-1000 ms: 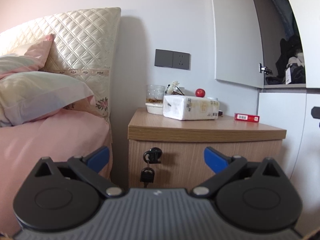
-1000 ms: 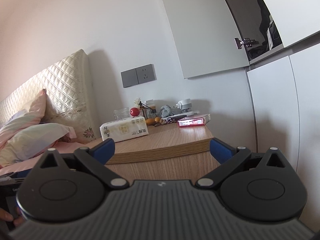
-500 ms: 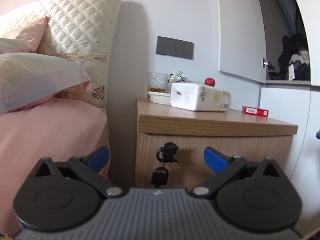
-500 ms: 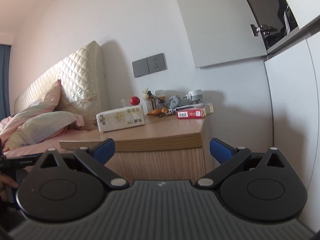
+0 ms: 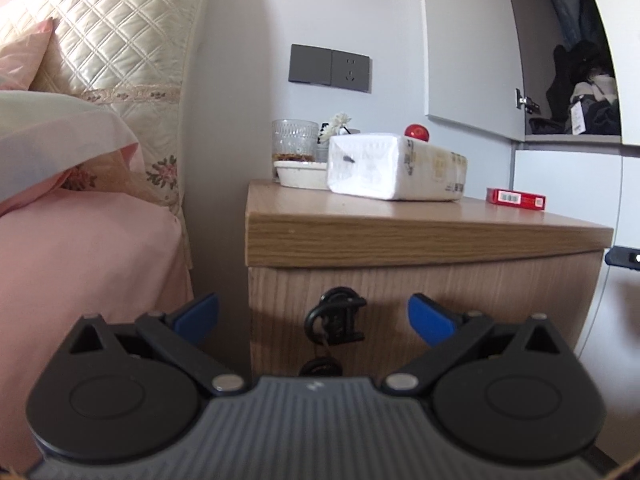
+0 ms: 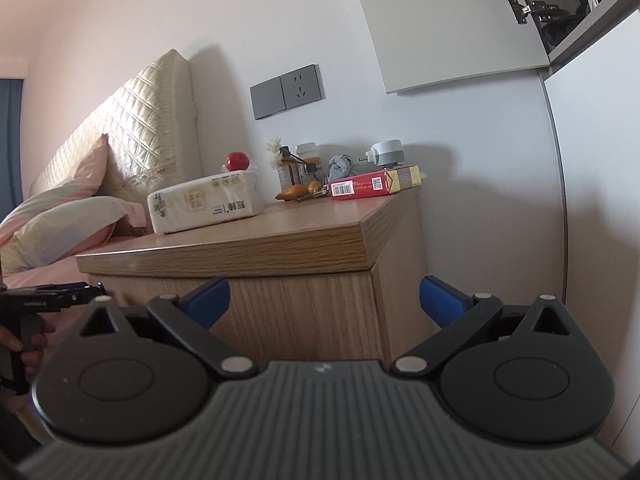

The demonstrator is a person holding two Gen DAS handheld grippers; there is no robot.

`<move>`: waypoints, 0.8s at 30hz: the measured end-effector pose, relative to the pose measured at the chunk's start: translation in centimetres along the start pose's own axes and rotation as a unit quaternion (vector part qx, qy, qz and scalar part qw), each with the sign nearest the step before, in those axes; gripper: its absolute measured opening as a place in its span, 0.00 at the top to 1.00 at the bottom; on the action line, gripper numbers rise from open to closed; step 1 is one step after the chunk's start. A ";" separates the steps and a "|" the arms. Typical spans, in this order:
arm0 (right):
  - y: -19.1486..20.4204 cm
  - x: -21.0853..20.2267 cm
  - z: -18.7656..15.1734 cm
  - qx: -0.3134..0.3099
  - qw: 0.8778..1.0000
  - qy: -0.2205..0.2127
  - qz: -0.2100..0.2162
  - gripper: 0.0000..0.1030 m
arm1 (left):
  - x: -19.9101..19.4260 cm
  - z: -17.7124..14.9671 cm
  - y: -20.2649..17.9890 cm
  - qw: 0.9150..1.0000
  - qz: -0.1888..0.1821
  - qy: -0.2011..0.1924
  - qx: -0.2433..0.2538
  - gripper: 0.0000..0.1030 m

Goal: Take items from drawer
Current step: 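Close the left tool's fingers on the black drawer knob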

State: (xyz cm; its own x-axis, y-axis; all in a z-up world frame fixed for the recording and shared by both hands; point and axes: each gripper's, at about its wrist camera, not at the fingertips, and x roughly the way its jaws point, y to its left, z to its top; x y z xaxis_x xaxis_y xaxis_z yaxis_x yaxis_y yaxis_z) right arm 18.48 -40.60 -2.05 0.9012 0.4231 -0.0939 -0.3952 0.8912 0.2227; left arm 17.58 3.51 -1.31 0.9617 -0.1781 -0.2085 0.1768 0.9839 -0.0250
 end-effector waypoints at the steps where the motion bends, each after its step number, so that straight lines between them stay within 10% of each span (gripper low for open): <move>1: -0.1 0.2 0.0 -0.004 1.000 -0.004 -0.003 0.00 | 0.1 0.0 0.0 1.000 -0.004 -0.002 0.002 0.00; 24: 0.1 2.8 -0.3 -0.003 0.998 0.013 0.063 0.00 | 1.8 0.3 -0.9 0.999 -0.027 0.001 0.033 0.00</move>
State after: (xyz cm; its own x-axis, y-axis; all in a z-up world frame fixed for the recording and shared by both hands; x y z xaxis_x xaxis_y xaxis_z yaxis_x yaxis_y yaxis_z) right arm 20.94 -39.27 -2.56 0.8389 0.5367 -0.0906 -0.5070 0.8310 0.2288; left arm 19.20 2.34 -1.40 0.9499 -0.2302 -0.2113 0.2413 0.9700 0.0283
